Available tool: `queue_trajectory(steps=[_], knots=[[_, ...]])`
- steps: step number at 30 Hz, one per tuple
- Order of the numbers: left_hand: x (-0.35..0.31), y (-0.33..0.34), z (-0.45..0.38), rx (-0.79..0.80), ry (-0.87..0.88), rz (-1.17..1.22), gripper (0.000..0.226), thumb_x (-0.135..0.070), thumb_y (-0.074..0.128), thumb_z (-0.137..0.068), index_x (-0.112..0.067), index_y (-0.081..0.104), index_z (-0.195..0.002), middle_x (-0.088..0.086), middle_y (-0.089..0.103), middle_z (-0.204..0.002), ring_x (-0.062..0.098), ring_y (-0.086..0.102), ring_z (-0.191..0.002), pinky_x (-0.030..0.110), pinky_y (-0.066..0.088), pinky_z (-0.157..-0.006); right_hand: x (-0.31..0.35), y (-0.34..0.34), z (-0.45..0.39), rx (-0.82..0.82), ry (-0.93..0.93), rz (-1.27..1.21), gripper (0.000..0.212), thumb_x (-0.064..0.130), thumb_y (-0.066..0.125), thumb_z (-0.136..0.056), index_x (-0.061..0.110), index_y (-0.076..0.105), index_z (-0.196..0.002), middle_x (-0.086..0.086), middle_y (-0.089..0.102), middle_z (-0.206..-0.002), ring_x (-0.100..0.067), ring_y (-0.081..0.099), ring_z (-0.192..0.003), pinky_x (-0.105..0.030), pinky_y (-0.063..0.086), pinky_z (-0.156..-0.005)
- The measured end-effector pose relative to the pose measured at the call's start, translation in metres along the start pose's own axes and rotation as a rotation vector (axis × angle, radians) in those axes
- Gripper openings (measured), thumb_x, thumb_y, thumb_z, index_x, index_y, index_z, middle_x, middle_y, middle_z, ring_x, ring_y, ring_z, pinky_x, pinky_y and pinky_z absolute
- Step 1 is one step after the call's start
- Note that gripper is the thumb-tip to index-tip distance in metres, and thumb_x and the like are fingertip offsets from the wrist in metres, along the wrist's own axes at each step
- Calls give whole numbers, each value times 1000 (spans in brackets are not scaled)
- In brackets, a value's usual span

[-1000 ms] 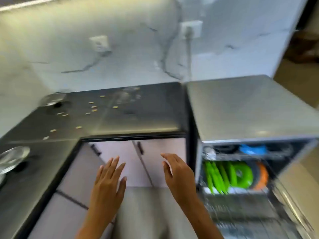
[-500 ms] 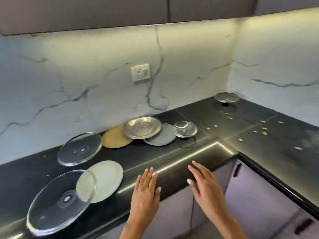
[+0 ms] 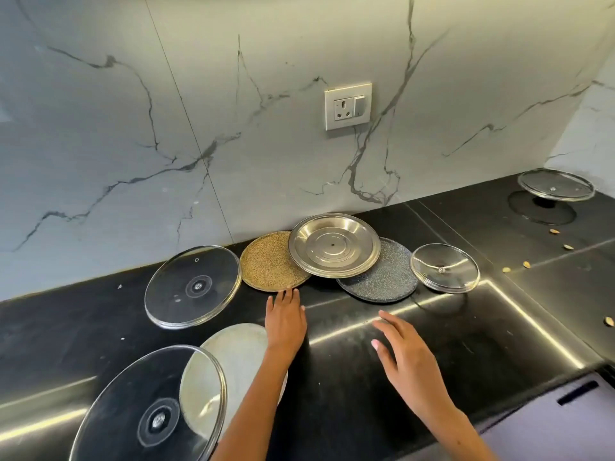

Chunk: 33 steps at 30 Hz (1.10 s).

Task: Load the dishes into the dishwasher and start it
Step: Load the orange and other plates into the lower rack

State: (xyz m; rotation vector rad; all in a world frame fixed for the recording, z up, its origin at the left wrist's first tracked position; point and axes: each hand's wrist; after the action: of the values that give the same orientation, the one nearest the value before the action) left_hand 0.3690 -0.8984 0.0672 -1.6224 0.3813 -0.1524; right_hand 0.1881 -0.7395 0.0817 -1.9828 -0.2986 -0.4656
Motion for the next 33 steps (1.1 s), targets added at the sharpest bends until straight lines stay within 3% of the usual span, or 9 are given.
queue_trajectory(steps=[5, 8, 11, 19, 24, 26, 27, 29, 33], knots=[[10, 15, -56, 73, -6, -50, 36, -23, 37, -100, -11, 49, -132, 7, 52, -136, 21, 47, -126, 33, 25, -109, -10, 13, -2, 39, 35, -7, 35, 14, 75, -77, 14, 66, -110, 3, 61, -118, -11, 62, -104, -21, 52, -81], [15, 15, -70, 71, -69, 18, 23, -12, 44, -95, -8, 64, -105, 12, 67, -104, 28, 60, -99, 31, 42, -82, -17, 12, 1, 58, 76, -1, 33, 17, 76, -77, 18, 67, -108, 8, 60, -119, -6, 61, -103, -15, 50, -77], [20, 12, -75, 68, -54, 13, 20, -2, 46, -90, -4, 65, -96, 15, 67, -96, 31, 62, -90, 32, 41, -68, -23, 7, 6, 57, 101, 0, 28, 18, 74, -78, 21, 68, -105, 11, 60, -118, -4, 62, -100, -16, 53, -72], [-13, -3, -28, 199, 232, -223, 29, 4, 45, -88, -7, 62, -108, 12, 65, -109, 29, 62, -101, 33, 46, -75, -28, -4, 18, 41, 95, -13, 22, 18, 70, -81, 22, 69, -102, 14, 61, -115, 0, 60, -98, -10, 47, -74], [-52, -11, 33, 285, 338, -165, 29, 7, 45, -86, -5, 64, -105, 14, 66, -106, 31, 62, -99, 35, 44, -74, -28, -11, 26, 9, 80, -34, 21, 13, 70, -82, 18, 70, -102, 11, 62, -115, -4, 61, -99, -15, 49, -76], [-61, -12, 57, 237, 416, -118, 21, 6, 59, -77, -7, 68, -91, 12, 70, -91, 27, 66, -84, 31, 42, -65, -30, -15, 32, 5, 78, -30, 21, 12, 71, -81, 17, 70, -101, 9, 62, -115, -6, 62, -98, -17, 49, -76], [-64, -15, 67, 248, 459, -100, 18, 1, 73, -63, -12, 70, -74, 6, 69, -73, 21, 66, -66, 25, 39, -54, -32, -17, 34, 3, 79, -28, 22, 11, 71, -80, 17, 70, -101, 9, 62, -115, -7, 62, -98, -17, 49, -76], [-67, -3, 84, 221, 549, -72, 35, -8, 86, -26, -19, 57, -44, -3, 54, -42, 12, 51, -35, 16, 27, -36, -36, -22, 40, 4, 93, -31, 21, 13, 70, -81, 19, 70, -101, 10, 62, -116, -6, 62, -98, -17, 48, -76], [-72, 24, 113, 177, 586, 48, 37, -21, 93, -39, -21, 61, -57, -6, 57, -56, 12, 53, -43, 19, 33, -36, -44, -32, 54, 9, 123, -38, 18, 16, 67, -84, 20, 70, -102, 12, 61, -118, -5, 60, -101, -18, 47, -77]])
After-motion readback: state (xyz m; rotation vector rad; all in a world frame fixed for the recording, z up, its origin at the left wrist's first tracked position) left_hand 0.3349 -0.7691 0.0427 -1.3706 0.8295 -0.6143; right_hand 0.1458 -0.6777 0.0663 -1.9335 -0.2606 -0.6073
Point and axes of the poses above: each hand's wrist, its own z-axis away from the middle knuckle, its own y-axis out of the palm, x = y × z
